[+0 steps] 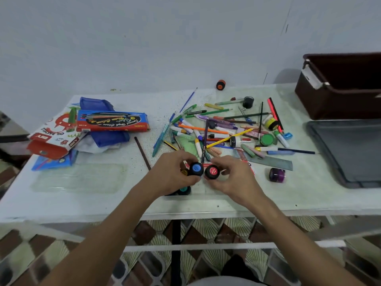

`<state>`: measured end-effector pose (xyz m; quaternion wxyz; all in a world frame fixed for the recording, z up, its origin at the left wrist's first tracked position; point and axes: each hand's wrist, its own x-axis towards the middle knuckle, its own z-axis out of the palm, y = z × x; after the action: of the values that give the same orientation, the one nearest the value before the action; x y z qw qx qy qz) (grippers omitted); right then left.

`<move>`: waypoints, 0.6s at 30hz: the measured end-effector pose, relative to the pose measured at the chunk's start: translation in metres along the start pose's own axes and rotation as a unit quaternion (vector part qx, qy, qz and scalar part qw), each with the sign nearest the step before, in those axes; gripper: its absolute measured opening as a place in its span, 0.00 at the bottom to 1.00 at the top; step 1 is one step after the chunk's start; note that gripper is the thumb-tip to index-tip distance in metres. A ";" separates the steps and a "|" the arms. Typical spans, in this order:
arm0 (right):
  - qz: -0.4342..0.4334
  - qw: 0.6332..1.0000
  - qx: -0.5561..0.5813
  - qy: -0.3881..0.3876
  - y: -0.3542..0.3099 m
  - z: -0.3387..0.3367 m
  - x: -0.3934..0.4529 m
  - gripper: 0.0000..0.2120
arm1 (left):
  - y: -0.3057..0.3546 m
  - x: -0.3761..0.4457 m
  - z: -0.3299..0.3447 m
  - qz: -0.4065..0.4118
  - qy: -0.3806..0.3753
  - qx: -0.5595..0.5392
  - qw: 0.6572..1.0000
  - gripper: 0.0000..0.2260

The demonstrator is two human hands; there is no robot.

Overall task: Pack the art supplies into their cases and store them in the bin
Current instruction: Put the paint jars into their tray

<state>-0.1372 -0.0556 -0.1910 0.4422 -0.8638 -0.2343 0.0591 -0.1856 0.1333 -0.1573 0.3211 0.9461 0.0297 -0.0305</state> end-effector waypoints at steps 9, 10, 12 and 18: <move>0.007 0.994 -0.110 -0.010 0.003 0.004 0.000 0.23 | 0.004 0.003 0.007 -0.005 0.007 0.041 0.999 0.17; 0.006 0.993 -0.115 -0.015 0.003 0.004 0.000 0.23 | 0.003 0.003 0.008 -0.006 0.006 0.040 0.999 0.17; 0.003 0.993 -0.120 -0.022 0.002 0.004 0.000 0.24 | 0.001 0.003 0.010 -0.006 0.008 0.036 0.999 0.18; -0.003 0.994 -0.101 -0.029 0.001 0.000 -0.002 0.22 | -0.002 0.005 0.015 -0.013 0.004 0.038 0.999 0.18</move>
<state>-0.1384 -0.0568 -0.1925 0.3456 -0.9012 -0.2548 0.0588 -0.1817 0.1261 -0.1707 0.2845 0.9572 0.0418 -0.0323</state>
